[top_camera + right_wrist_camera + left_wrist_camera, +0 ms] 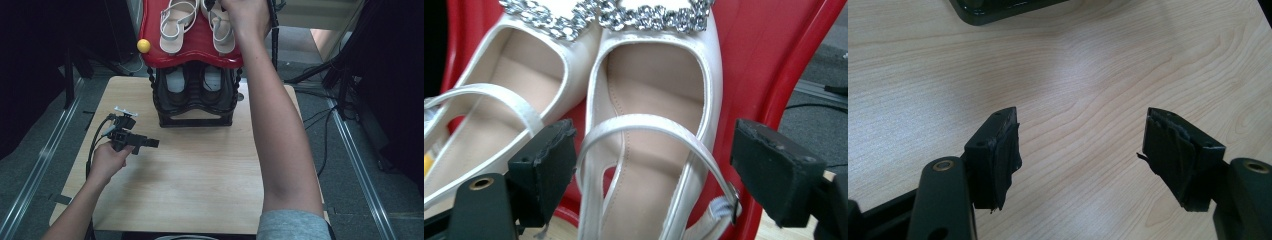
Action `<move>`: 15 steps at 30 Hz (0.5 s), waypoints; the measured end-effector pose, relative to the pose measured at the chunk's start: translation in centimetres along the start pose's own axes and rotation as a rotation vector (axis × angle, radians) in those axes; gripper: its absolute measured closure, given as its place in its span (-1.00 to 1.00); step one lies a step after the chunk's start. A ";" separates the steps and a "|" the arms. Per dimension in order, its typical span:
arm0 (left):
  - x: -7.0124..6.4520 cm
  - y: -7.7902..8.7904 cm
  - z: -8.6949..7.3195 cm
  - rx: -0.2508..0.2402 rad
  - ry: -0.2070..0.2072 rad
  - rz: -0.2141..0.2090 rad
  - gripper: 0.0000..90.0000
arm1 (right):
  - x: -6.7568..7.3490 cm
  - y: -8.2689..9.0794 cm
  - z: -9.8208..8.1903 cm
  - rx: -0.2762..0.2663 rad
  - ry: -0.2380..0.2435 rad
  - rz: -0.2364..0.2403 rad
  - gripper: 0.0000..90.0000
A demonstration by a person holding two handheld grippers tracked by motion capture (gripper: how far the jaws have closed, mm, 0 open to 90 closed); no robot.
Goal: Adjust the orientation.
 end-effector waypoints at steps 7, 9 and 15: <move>0.1 0.0 0.0 -0.001 0.004 0.000 -0.30 | 0.1 1.0 0.0 -0.002 0.011 0.011 -0.53; 0.1 0.0 0.0 -0.001 0.004 0.000 -0.30 | 0.1 1.1 0.0 -0.002 0.010 0.009 -0.53; 0.2 -0.1 0.0 0.001 0.008 -0.002 -0.30 | -0.5 2.6 -0.2 -0.025 0.011 0.022 -0.50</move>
Point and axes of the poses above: each handheld gripper's, and its own axes: y roughly backward along the jaws, z roughly out of its top, x roughly to its left, the point moved 8 cm from there along -y, roughly forward along the jaws, and after that the axes turned 8 degrees about z, right-handed, at the moved point
